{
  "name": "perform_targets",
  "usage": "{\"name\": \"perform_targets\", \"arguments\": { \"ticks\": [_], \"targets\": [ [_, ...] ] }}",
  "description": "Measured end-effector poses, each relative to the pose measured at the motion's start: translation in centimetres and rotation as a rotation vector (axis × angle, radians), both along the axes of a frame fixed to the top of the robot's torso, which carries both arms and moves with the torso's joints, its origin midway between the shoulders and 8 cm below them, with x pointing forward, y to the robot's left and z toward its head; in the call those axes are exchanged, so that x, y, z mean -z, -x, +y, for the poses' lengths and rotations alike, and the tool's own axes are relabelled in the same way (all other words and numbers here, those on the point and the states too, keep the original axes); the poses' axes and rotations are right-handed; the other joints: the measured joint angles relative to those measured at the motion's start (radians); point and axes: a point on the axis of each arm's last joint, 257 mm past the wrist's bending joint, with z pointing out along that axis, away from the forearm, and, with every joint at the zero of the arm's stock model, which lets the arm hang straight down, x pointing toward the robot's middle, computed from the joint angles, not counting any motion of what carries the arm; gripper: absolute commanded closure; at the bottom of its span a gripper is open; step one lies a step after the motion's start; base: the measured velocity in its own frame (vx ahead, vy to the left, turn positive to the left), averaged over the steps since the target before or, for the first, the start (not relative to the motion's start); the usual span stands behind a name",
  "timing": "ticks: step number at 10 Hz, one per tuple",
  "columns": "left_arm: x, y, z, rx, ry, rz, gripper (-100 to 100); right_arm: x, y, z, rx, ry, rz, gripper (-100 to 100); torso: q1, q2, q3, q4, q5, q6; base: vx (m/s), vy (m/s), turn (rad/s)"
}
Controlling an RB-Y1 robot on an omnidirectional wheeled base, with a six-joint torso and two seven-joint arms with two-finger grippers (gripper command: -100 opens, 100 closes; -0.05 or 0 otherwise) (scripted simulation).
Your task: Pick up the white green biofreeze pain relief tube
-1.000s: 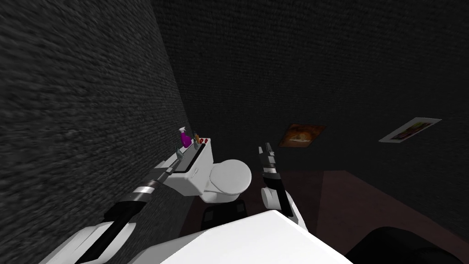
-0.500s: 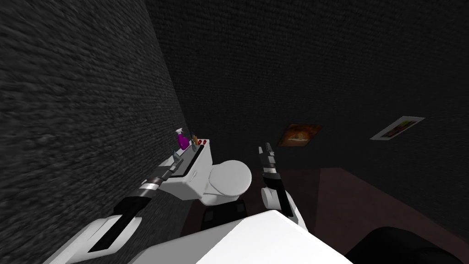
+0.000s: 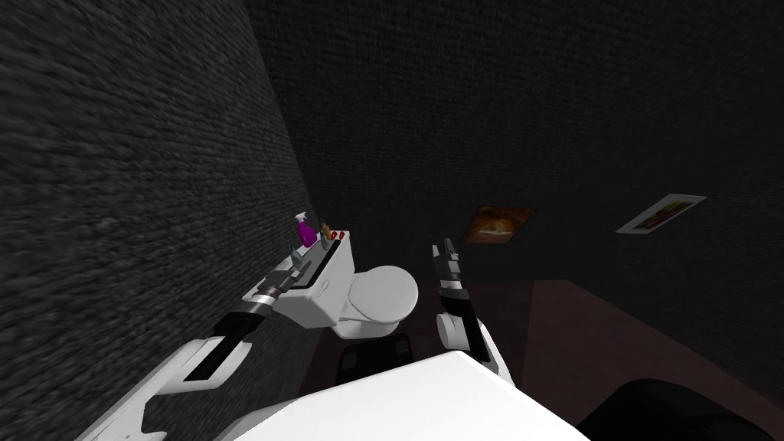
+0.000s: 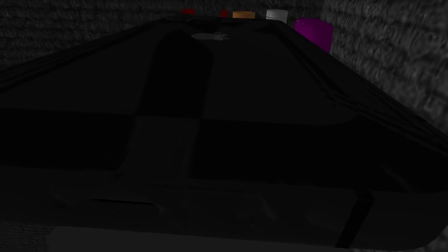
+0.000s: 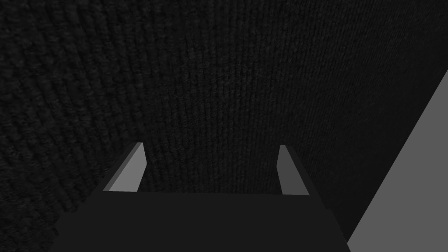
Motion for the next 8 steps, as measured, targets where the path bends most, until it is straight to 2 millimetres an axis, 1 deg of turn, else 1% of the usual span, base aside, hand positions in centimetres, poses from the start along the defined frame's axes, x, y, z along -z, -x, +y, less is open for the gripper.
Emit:
{"name": "perform_targets", "arguments": {
  "ticks": [1,3,4,5,7,8],
  "targets": [
    [0.7,-0.3,0.3,-0.008,0.002,0.014,-100,0.0,0.0,0.0,0.0,0.0,0.0,0,0.001,-0.002,-0.001,0.0,0.0,0.0,-0.048,-0.028,0.034],
    [0.1,-1.6,0.0,0.019,0.001,-0.003,-100,0.0,0.0,0.0,0.0,0.0,0.0,0,-0.001,0.001,0.001,0.0,0.0,0.0,-0.05,-0.032,0.003],
    [0.3,-2.4,0.2,0.019,0.002,-0.004,-100,0.0,0.0,0.0,0.0,0.0,0.0,0,0.0,0.0,0.0,0.0,0.0,0.0,-0.009,-0.004,-0.004],
    [1.2,-2.6,0.5,0.009,0.005,0.013,-100,0.0,0.0,0.0,0.0,0.0,0.0,0,0.001,-0.001,-0.001,0.0,0.0,0.0,-0.047,-0.028,0.028],
    [0.6,-3.9,0.4,0.033,0.001,-0.003,-100,0.0,0.0,0.0,0.0,0.0,0.0,0,-0.001,0.001,0.001,0.0,0.0,0.0,-0.048,-0.028,0.008],
    [0.7,-4.6,0.6,0.031,0.003,-0.002,-100,0.0,0.0,0.0,0.0,0.0,0.0,0,0.0,0.0,0.0,0.0,0.0,0.0,-0.012,-0.007,-0.006]
  ]
}}
